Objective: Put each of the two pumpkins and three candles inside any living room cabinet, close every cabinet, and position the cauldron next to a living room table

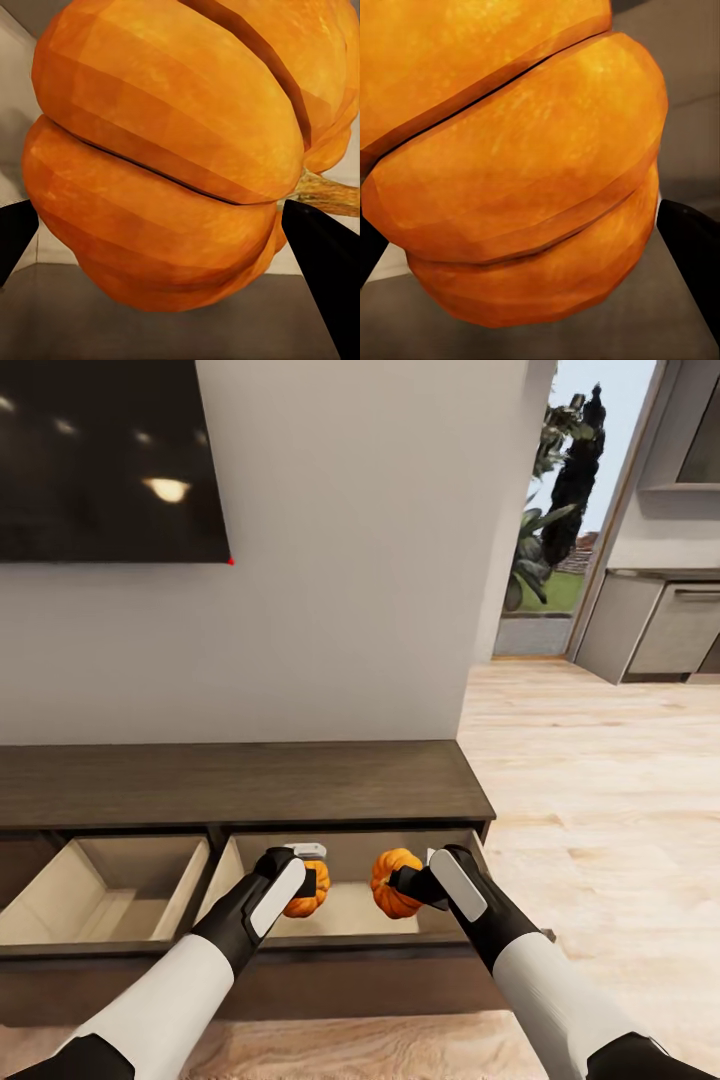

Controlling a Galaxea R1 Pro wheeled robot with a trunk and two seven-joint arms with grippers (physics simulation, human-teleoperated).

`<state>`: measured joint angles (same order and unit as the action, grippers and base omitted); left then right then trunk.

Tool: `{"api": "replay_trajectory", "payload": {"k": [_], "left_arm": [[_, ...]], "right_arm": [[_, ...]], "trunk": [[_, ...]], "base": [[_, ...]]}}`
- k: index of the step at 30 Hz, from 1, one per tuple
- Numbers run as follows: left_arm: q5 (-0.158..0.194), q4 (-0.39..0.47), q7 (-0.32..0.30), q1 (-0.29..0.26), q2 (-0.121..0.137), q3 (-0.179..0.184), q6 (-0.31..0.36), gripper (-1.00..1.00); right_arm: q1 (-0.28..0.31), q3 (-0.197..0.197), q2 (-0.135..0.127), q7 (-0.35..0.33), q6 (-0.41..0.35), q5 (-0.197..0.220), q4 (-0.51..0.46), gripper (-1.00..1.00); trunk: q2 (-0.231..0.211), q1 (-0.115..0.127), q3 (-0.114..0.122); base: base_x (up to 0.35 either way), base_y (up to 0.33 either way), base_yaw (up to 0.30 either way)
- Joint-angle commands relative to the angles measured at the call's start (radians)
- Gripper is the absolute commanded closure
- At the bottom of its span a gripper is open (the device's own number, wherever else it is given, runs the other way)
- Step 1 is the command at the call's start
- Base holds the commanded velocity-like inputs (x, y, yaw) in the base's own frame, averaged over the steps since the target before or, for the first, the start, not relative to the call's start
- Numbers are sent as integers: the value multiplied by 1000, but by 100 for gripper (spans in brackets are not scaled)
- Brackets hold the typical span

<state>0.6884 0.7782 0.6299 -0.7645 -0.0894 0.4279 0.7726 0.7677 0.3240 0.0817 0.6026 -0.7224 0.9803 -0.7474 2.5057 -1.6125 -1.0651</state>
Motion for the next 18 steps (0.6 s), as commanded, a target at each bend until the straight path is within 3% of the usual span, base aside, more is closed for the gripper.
{"api": "replay_trajectory", "payload": {"k": [1,18], "left_arm": [[9,1,10,-1,0,3,0,100],[9,3,7,-1,-1,5,0,100]], "right_arm": [[1,3,0,14,3,14,-1,100],[1,3,0,14,3,15,-2,100]], "trunk": [[1,0,-5],[4,-6,-55]], "base": [[0,0,0],[0,0,0]]}}
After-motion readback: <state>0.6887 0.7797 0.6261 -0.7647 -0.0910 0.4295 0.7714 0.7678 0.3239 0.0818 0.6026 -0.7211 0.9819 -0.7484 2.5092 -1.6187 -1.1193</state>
